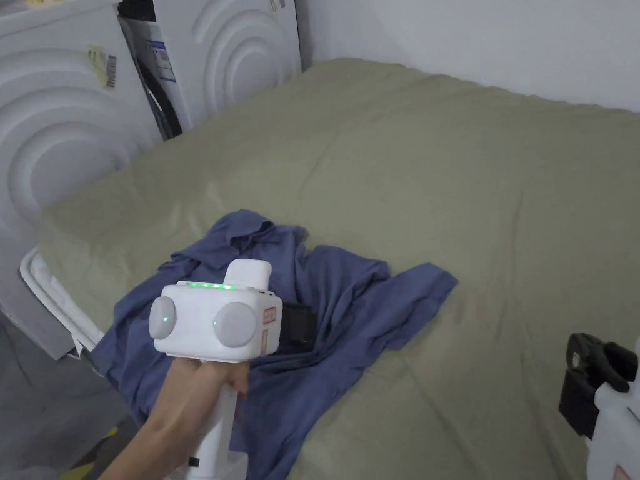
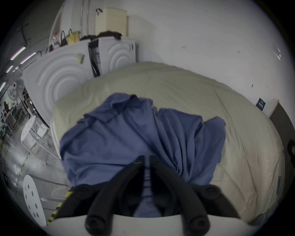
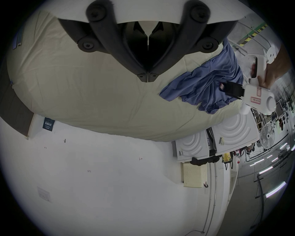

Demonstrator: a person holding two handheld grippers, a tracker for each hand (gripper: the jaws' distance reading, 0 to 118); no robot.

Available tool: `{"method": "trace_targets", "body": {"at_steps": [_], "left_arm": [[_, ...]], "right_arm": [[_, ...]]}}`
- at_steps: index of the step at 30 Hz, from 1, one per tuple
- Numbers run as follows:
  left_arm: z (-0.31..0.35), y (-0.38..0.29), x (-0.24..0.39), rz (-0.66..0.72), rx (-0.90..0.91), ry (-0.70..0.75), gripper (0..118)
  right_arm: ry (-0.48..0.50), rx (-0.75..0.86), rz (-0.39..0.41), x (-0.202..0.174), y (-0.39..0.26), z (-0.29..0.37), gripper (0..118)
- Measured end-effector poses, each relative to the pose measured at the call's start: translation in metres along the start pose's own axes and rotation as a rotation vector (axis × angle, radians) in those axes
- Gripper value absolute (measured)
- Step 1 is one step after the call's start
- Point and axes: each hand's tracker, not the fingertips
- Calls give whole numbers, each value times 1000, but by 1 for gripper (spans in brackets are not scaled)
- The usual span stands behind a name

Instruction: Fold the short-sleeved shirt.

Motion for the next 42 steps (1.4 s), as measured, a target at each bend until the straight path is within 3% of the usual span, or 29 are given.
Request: {"method": "trace_targets", "body": {"at_steps": [1, 5, 12, 13, 14, 15, 16, 18, 21, 26, 35, 42], "left_arm": [[-2, -1, -2, -36, 38, -5, 115], [-32, 1, 6, -83, -95, 20, 116], [-43, 8, 7, -82, -125, 18, 115], [-38, 8, 6, -78, -102, 27, 105], [-32, 8, 5, -79, -61, 62, 82], [-25, 7, 6, -61, -63, 57, 50], [-21, 8, 8, -46, -35, 82, 1], [-13, 9, 8, 7, -63, 39, 1], [9, 16, 12, -36, 68, 118, 1], [44, 31, 55, -11, 85, -22, 1], [88, 59, 291, -263, 156, -299, 1], [111, 27, 502, -431, 151, -599, 1]], "right_arm": [[1, -4, -3, -1, -1, -1, 1], [14, -23, -25, -1, -5, -3, 1], [11, -41, -12, 2, -8, 3, 1], [10, -38, -12, 3, -8, 7, 0], [7, -34, -12, 4, -7, 10, 0], [1, -27, -15, 6, -7, 15, 1], [-4, -19, -19, 9, -6, 20, 0], [-21, 0, -27, 17, -6, 33, 1], [-66, 23, -42, 38, -6, 56, 1], [-177, 71, -81, 85, -12, 103, 1], [-444, 104, -177, 189, -48, 206, 1], [-646, 87, -258, 256, -74, 263, 1]]}}
